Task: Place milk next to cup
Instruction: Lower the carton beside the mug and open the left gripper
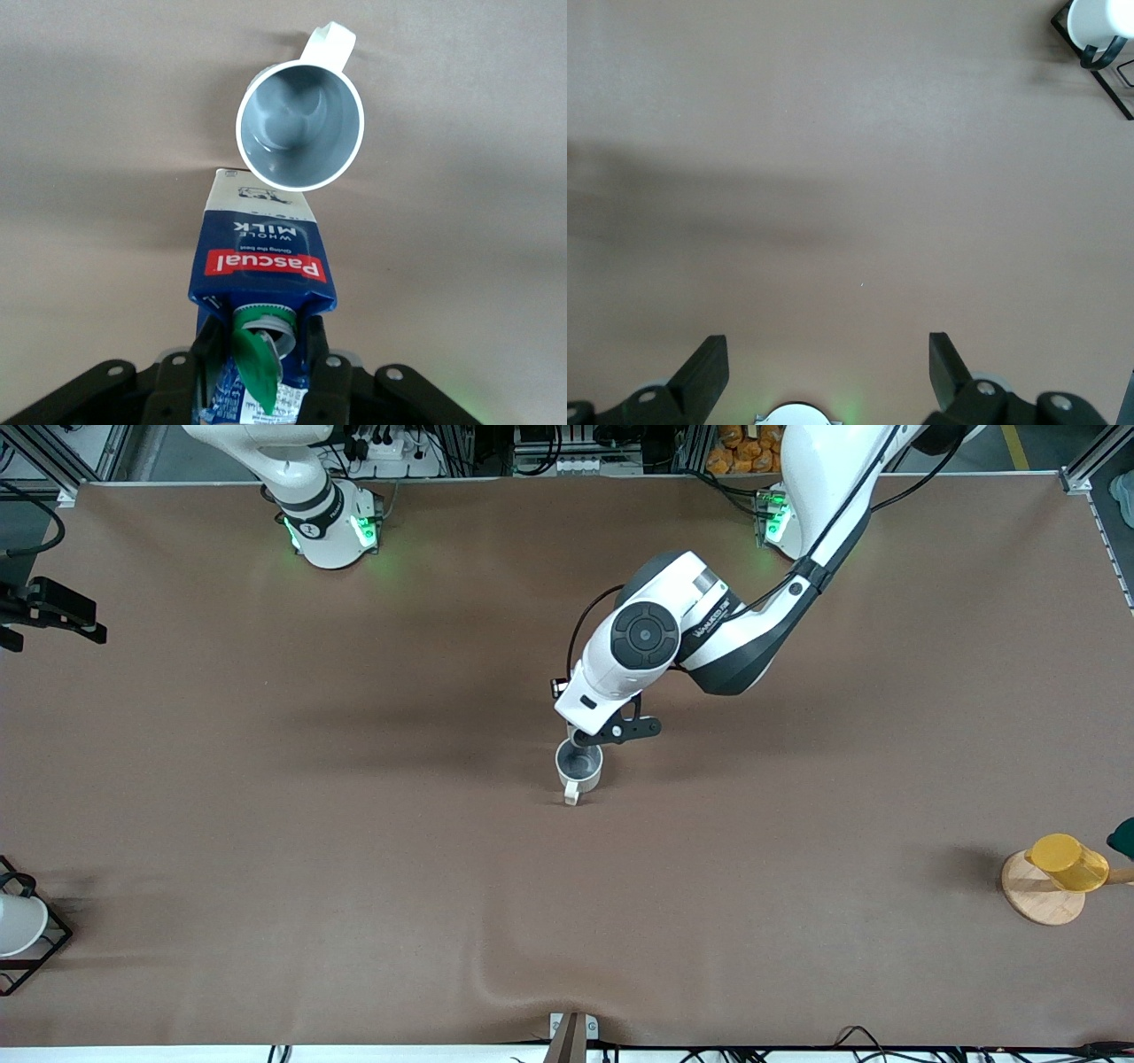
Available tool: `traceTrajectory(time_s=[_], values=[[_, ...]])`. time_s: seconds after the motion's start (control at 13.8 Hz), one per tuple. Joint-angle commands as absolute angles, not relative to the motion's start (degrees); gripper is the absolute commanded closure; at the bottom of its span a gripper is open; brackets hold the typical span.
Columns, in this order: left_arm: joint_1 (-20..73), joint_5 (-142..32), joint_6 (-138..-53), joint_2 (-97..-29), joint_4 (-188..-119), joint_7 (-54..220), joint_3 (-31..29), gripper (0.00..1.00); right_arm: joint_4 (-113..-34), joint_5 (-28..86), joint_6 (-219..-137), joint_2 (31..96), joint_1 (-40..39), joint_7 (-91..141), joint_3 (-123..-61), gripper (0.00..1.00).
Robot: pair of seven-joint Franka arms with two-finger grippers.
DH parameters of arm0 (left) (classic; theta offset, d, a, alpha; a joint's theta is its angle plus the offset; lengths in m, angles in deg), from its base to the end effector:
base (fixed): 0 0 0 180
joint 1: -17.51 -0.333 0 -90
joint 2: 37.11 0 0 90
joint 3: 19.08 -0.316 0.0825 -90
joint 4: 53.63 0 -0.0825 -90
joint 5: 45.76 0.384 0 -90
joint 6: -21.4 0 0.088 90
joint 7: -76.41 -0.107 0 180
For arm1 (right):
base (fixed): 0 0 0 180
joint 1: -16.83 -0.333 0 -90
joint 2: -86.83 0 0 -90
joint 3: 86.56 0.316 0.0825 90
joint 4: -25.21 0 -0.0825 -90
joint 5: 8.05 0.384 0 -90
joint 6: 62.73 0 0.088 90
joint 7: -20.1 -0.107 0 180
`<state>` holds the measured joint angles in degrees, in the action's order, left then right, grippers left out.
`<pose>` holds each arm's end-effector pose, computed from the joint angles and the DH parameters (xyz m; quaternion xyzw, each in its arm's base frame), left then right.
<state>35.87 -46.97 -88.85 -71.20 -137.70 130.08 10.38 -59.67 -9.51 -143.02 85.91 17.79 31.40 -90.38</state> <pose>0.5097 -0.4721 0.3645 0.9843 0.0869 -0.1366 0.0700 0.5397 -0.0479 0.6431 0.9972 0.0552 -0.0494 0.0063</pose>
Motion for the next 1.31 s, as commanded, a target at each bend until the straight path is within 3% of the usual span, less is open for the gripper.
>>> traceTrajectory(time_s=[0.0, 0.58, 0.65, 0.73, 0.8, 1.24], values=[[36.8, -45.8, -89.2, -71.8, -136.3, 131.4, 9.9, 0.67, -59.6, -10.3, -142.4, 86.5, 17.7, 31.5, -90.2, 0.00], [36.8, -45.8, -90.7, -72.4, -136.3, 131.5, 9.9, 0.62, -59.6, -10.3, -142.4, 86.3, 17.6, 31.5, -90.1, 0.00], [36.8, -45.8, -91.0, -72.4, -136.3, 131.5, 9.9, 0.53, -59.6, -10.3, -142.4, 86.3, 17.6, 31.5, -90.1, 0.00], [36.8, -45.8, -91.0, -72.5, -136.3, 131.5, 9.9, 0.20, -59.6, -10.3, -142.4, 86.3, 17.6, 31.5, -90.1, 0.00], [36.8, -45.8, -91.0, -72.4, -136.3, 131.6, 10.0, 0.00, -59.6, -10.3, -142.4, 86.3, 17.6, 31.5, -90.1, 0.00], [36.7, -46.1, -91.0, -69.8, -135.8, 132.3, 10.4, 0.00, -59.6, -10.3, -142.4, 86.1, 17.6, 31.5, -90.1, 0.00]])
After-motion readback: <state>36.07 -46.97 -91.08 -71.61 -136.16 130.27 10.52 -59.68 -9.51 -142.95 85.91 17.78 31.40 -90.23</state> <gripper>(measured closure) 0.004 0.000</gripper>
